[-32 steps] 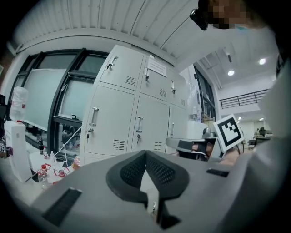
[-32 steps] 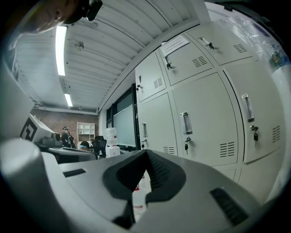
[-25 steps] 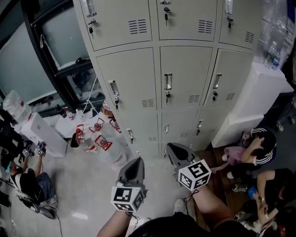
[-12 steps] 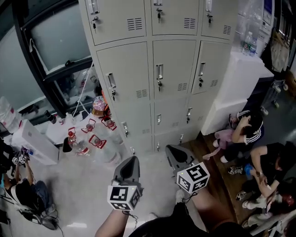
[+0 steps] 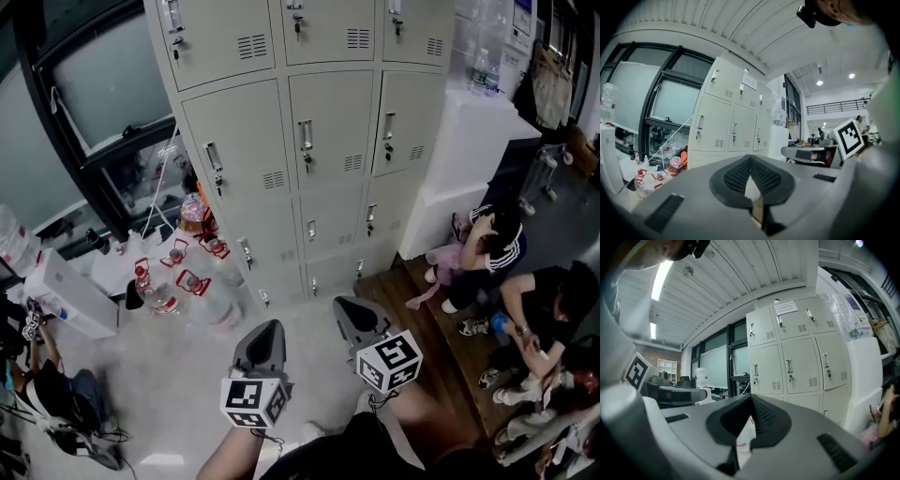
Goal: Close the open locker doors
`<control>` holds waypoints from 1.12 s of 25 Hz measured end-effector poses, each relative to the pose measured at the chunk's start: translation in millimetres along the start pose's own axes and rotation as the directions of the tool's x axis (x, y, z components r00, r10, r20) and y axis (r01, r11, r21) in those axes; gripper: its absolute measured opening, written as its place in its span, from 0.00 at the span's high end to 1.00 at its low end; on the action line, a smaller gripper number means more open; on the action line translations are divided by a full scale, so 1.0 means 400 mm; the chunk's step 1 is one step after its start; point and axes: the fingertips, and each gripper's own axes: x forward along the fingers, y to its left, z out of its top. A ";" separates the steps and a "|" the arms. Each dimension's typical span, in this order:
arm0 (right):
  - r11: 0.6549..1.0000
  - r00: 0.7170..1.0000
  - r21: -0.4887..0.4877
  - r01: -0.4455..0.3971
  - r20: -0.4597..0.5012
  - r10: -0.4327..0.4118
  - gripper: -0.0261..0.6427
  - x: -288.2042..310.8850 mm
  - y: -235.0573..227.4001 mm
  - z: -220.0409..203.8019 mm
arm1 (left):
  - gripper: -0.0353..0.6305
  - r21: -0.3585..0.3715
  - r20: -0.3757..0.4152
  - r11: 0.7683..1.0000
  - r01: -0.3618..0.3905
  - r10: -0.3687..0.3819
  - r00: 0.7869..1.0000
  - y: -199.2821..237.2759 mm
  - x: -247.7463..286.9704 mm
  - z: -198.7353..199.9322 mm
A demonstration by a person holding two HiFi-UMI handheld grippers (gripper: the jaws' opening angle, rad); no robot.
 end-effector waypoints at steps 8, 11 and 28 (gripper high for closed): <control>1.000 1.000 0.002 0.006 -0.007 -0.006 0.96 -0.030 0.010 -0.007 | 0.94 -0.002 0.002 1.000 0.005 -0.005 1.000 -0.018 -0.017 -0.005; 1.000 1.000 0.004 0.007 -0.009 -0.007 0.96 -0.034 0.017 -0.010 | 0.94 -0.002 0.002 1.000 0.009 -0.009 1.000 -0.019 -0.023 -0.006; 1.000 1.000 0.007 0.003 -0.016 -0.003 0.96 -0.037 0.029 -0.018 | 0.94 -0.007 -0.005 1.000 0.018 -0.018 1.000 -0.021 -0.026 -0.019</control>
